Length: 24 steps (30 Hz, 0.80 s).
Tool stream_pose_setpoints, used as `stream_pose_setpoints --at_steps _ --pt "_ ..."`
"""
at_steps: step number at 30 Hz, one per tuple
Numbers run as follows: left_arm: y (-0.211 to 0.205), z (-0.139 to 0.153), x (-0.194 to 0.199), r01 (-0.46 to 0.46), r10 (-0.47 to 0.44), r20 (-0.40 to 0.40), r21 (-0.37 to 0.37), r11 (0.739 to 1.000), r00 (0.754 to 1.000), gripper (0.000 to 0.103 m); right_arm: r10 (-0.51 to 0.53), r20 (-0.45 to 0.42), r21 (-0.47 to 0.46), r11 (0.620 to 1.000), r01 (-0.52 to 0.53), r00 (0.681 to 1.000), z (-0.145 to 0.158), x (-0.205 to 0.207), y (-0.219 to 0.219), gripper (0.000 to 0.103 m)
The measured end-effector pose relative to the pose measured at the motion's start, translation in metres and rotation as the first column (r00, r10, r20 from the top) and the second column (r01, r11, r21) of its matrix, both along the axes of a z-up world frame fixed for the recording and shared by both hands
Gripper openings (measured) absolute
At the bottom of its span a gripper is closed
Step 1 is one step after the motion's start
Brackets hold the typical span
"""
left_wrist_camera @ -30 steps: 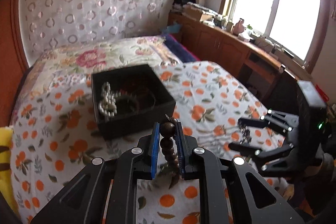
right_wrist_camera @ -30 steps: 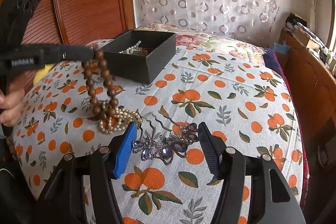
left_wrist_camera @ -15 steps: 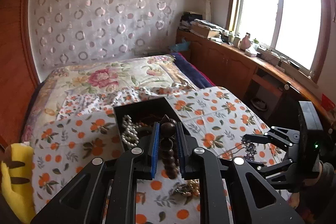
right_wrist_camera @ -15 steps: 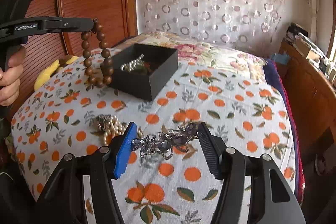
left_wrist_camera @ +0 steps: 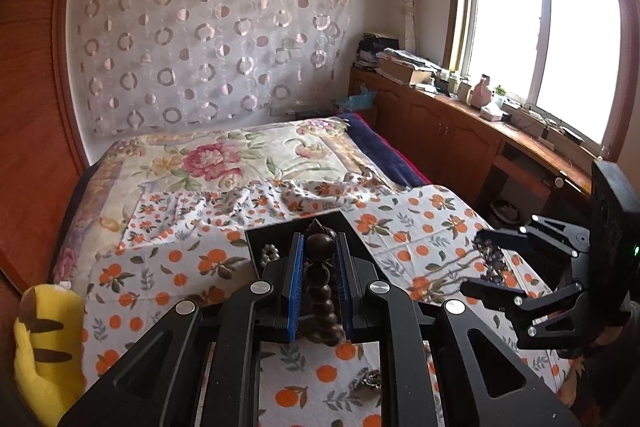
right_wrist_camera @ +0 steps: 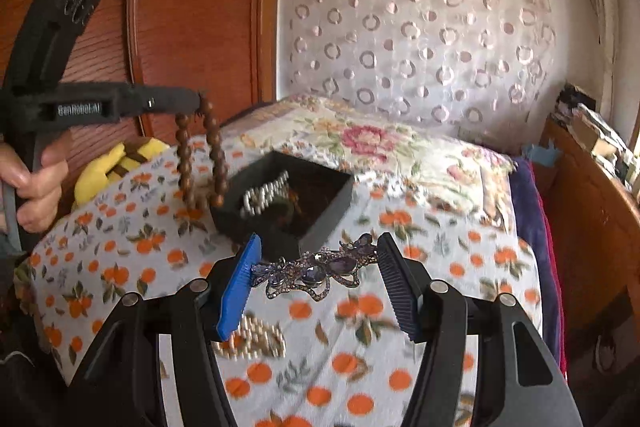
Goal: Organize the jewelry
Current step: 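Carry the bead bracelet to the box with the left tool while the right brings the brooch over it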
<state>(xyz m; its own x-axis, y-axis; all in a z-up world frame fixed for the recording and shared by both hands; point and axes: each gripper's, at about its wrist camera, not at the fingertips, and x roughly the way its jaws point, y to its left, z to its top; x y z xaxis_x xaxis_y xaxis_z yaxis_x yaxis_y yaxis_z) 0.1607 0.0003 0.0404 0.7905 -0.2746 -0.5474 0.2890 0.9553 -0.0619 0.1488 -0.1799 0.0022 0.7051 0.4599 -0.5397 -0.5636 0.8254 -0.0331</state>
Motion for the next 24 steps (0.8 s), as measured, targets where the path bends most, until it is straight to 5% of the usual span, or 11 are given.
stream_pose_setpoints --at_steps 7,24 --pt "0.014 0.008 0.008 -0.041 0.041 0.022 0.012 0.999 0.999 0.014 0.076 0.015 0.056 0.995 -0.076 0.997 0.009 0.044 0.032 0.062" --pt "0.036 0.002 0.023 -0.090 0.090 0.000 0.018 0.996 0.996 0.014 0.116 -0.073 -0.009 0.993 -0.117 0.991 -0.046 0.091 0.087 0.063"
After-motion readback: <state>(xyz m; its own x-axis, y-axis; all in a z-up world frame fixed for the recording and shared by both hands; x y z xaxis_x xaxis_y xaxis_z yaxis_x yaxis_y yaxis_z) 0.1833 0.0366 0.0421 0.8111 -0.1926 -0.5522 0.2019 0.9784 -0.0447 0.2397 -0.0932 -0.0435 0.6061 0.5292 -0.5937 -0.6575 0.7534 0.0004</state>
